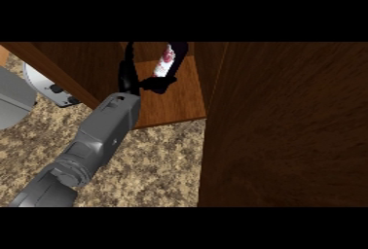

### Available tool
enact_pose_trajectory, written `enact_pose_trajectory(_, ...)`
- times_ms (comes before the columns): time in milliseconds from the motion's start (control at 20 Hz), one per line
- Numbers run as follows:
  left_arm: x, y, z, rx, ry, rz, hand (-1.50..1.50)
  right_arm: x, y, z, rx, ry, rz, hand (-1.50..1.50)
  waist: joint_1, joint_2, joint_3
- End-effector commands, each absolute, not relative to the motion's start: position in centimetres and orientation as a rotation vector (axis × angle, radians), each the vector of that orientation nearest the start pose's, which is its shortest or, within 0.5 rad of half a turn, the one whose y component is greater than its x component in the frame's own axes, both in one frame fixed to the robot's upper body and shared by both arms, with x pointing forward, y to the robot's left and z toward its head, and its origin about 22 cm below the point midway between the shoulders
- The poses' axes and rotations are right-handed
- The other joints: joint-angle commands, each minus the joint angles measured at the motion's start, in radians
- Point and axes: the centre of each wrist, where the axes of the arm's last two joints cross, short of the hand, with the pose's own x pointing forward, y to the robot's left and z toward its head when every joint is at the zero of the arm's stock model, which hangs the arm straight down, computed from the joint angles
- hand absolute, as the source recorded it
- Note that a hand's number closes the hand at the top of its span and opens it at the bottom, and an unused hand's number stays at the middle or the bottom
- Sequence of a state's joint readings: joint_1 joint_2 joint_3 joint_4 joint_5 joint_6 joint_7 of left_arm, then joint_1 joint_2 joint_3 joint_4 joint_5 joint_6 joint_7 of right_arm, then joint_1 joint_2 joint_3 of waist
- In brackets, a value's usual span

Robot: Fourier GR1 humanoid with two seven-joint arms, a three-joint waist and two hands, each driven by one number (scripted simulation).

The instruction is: Pick up the wine, place it into the cabinet and close the cabinet

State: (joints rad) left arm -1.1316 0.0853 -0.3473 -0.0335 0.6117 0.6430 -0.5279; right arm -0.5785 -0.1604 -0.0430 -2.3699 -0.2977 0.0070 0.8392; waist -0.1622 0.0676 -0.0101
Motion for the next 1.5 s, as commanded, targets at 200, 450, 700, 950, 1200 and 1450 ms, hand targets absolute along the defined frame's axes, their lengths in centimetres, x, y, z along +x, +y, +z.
enact_pose_trajectory(200, 43.7, 18.0, 2.8, 0.284, -1.747, -0.108, -1.5, 18.0, -20.1, 28.0, 0.339, -2.024, 0.322, -1.5, 0.062, -0.03, 0.005)
enact_pose_trajectory(450, 43.8, 15.2, 3.6, -0.017, -1.868, -0.012, -1.5, 17.6, -20.9, 28.1, 0.314, -2.037, 0.309, -1.5, 0.087, -0.043, 0.007)
enact_pose_trajectory(700, 43.8, 13.3, 4.4, -0.22, -1.891, 0.016, -1.5, 17.1, -21.0, 27.5, 0.264, -2.006, 0.277, -1.5, 0.133, -0.063, 0.009)
enact_pose_trajectory(950, 43.8, 12.0, 5.4, -0.281, -1.853, -0.029, -1.5, 17.3, -21.0, 27.7, 0.266, -1.982, 0.27, -1.5, 0.162, -0.073, 0.01)
enact_pose_trajectory(1200, 42.7, 7.6, 7.2, -0.335, -1.881, -0.076, -1.5, 16.7, -21.2, 27.4, 0.236, -1.978, 0.235, -1.5, 0.182, -0.083, 0.01)
enact_pose_trajectory(1450, 40.3, 6.3, 7.5, -0.415, -1.894, -0.148, -1.5, 16.1, -21.0, 28.5, 0.225, -1.988, 0.236, -1.5, 0.192, -0.089, 0.01)
